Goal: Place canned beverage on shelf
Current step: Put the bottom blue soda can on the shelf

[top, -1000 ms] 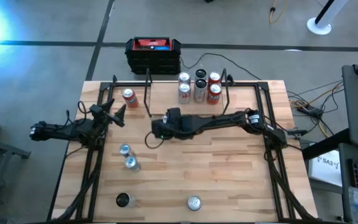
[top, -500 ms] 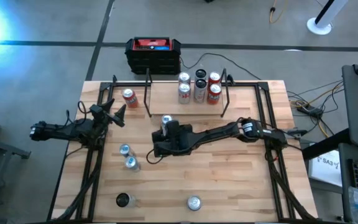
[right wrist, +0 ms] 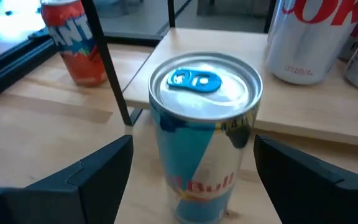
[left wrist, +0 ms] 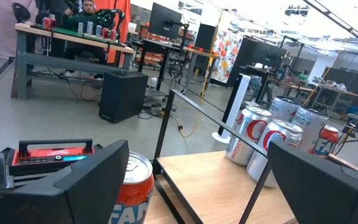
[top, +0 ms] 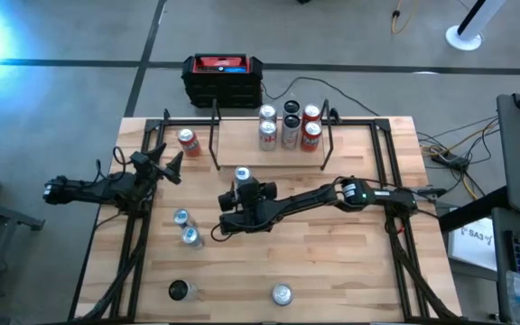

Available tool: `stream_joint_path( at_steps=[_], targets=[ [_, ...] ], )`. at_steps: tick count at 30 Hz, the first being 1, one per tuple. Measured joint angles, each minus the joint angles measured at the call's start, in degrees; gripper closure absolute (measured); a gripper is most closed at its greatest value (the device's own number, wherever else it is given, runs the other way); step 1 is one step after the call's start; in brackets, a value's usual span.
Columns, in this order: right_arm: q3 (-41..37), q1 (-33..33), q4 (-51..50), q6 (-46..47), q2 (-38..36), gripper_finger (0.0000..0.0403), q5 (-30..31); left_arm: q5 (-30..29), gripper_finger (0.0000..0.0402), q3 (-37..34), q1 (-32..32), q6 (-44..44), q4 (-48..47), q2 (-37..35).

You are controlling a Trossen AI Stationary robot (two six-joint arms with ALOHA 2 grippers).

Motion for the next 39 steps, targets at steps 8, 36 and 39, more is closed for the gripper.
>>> stream_joint_path(
  at_steps=[8,36,39],
  targets=[
    [0.6,-1.4,0.1,2.4,0.3,0.0098,0.5,0.0,0.0033,0.0,0.0,0.0,0.0,0.0],
    [8.7,-2.8,-4.2,-5.1,0.3,0.0172,-1.9,0.0,0.0033,0.0,0.0,0.0,0.1,0.0],
    [10.5,-3.8,-6.2,-5.5,0.3,0.0172,-2.1,0.0,0.0033,0.0,0.0,0.0,0.1,0.0]
  ],
)
